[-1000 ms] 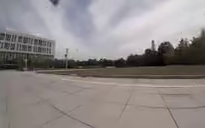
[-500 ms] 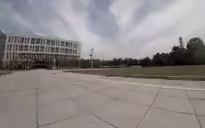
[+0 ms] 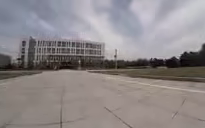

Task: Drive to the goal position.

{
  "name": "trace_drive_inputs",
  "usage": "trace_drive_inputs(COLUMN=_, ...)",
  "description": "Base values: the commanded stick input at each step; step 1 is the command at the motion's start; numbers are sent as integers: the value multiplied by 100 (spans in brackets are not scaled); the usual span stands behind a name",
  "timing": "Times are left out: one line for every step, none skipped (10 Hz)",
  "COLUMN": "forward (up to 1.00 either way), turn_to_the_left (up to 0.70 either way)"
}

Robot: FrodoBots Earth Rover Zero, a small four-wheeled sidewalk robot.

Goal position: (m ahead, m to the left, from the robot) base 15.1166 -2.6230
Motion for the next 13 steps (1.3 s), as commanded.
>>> trace_drive_inputs(forward=70, turn_to_the_left=0)
trace_drive_inputs(forward=70, turn_to_the_left=0)
trace_drive_inputs(forward=70, turn_to_the_left=0)
trace_drive_inputs(forward=70, turn_to_the_left=0)
trace_drive_inputs(forward=70, turn_to_the_left=0)
trace_drive_inputs(forward=70, turn_to_the_left=0)
trace_drive_inputs(forward=70, turn_to_the_left=0)
trace_drive_inputs(forward=70, turn_to_the_left=0)
trace_drive_inputs(forward=70, turn_to_the_left=0)
trace_drive_inputs(forward=70, turn_to_the_left=0)
trace_drive_inputs(forward=70, turn_to_the_left=0)
trace_drive_inputs(forward=70, turn_to_the_left=0)
trace_drive_inputs(forward=70, turn_to_the_left=0)
